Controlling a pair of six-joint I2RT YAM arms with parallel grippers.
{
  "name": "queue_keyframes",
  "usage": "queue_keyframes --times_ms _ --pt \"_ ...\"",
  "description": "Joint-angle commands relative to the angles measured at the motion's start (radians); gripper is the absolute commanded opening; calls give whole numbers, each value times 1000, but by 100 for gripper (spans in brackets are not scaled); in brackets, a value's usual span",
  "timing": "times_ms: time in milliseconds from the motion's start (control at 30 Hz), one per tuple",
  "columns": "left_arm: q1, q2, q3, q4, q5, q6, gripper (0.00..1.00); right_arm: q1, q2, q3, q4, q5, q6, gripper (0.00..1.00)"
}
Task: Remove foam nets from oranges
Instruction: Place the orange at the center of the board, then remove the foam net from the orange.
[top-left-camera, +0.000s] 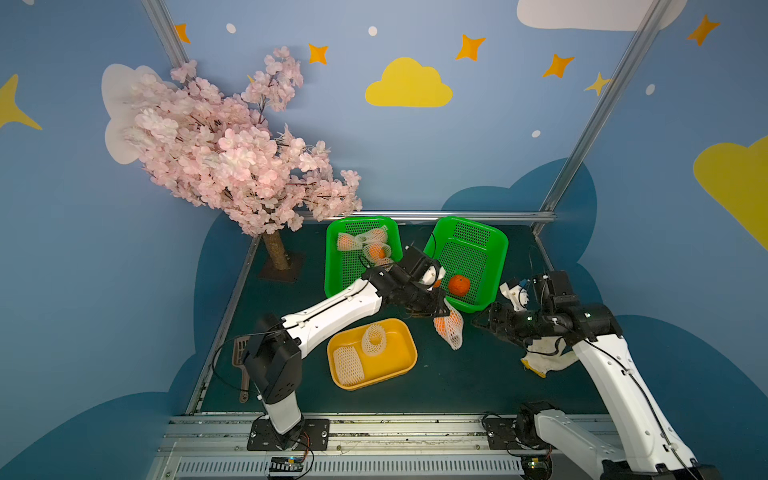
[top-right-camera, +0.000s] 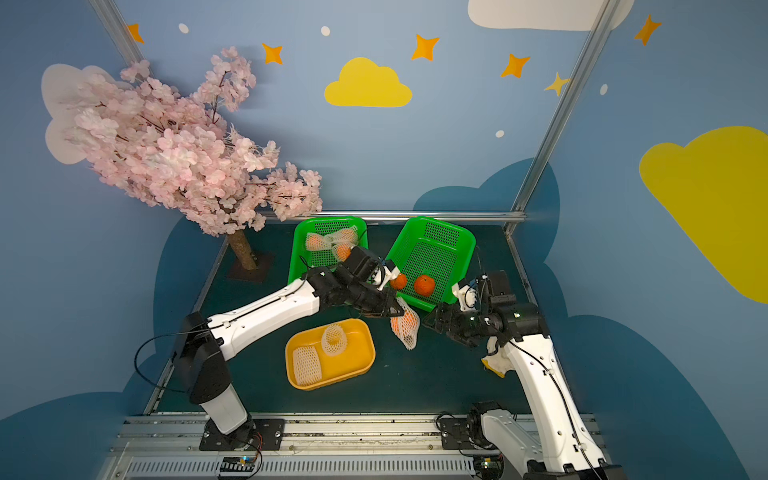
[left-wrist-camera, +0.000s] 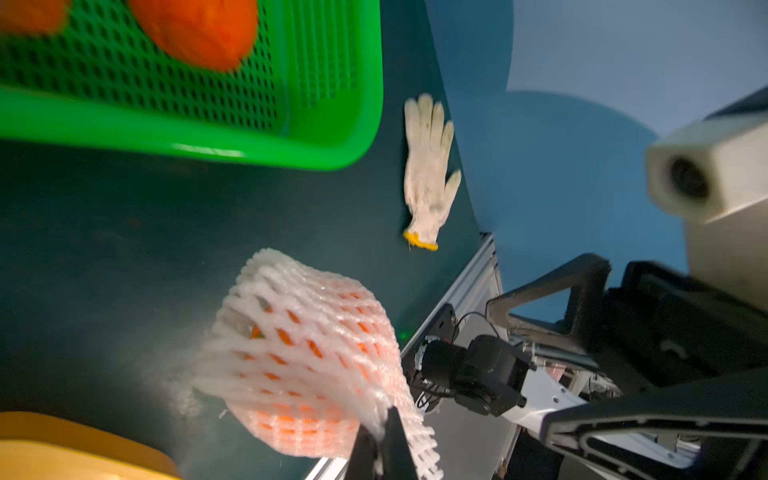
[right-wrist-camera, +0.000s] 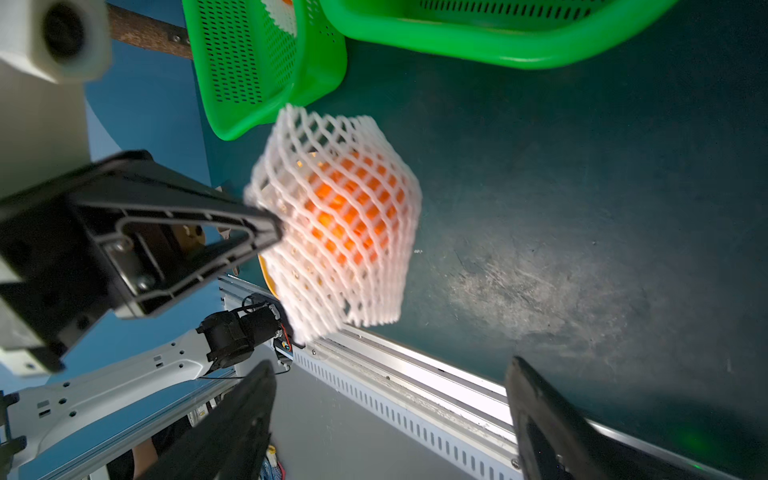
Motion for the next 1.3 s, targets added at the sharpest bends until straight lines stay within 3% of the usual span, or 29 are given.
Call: queue_keyframes --times_ms 0,200,300,333,400,467,700,900,1100,1267 --pt "-33 48 -36 85 -5 -26 2 -16 -14 -47 13 -38 25 86" --pt "-57 139 -118 198 30 -78 3 -22 2 -131 56 -103 47 86" --pt "-56 173 -159 272 59 -103 10 -22 10 -180 63 -125 56 86" --pt "-52 176 -173 305 79 -123 16 -22 10 -197 66 -134 57 86" --pt "-44 149 -207 368 95 -161 41 -22 3 -217 59 -145 56 86" --pt "-41 96 -230 377 87 -168 57 -19 -13 -240 58 -171 51 86" --pt "-13 -100 -340 412 110 -183 72 59 -13 -348 108 -208 61 86" --pt "10 -243 -401 359 128 -20 75 87 98 -425 319 -252 76 83" --pt "10 -379 -477 272 27 253 75 96 280 -404 397 -282 -24 77" --pt "4 -469 -567 329 -28 463 75 92 445 -344 392 -289 -112 59"
